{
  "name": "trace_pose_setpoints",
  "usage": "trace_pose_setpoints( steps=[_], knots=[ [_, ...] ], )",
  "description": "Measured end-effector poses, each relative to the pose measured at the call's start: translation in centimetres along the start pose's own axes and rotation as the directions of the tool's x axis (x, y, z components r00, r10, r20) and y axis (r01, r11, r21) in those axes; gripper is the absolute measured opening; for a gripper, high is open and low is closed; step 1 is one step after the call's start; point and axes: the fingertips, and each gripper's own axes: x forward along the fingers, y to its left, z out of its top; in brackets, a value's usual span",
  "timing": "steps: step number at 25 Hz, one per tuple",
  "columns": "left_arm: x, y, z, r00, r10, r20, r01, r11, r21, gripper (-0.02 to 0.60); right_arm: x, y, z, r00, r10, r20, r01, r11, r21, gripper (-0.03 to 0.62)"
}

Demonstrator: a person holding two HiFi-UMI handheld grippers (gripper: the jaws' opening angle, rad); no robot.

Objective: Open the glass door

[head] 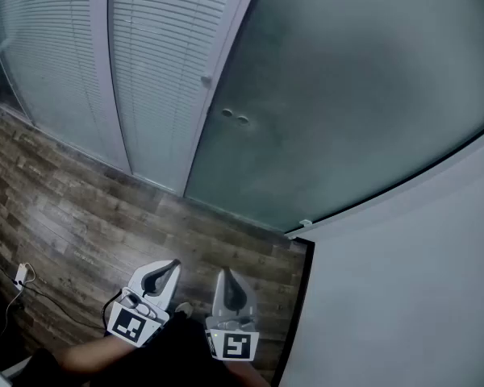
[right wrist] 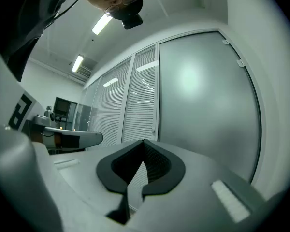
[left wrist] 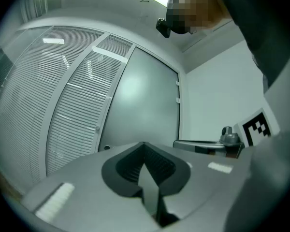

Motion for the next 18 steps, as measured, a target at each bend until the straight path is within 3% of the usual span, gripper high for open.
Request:
trace_pose_setpoints(
  steps=[8,18],
  knots=[
    [-0.1,-1.4,-0.4,0.999,-0.051,-0.001,0.051,0.999,-0.02,0.0,-0.3,0.7,-0.2,1.0,0.018,-0.003,-0.018,1.0,0.017,0.0],
    [-0.8,-2.1,-1.5,1.0,-0.015,-0.021,0.015,1.0,-0.024,0.0,-2.0,-0.8,-1.0,1.0,0.006,0.017,-0.006,0.999,0.051,0.002]
  ],
)
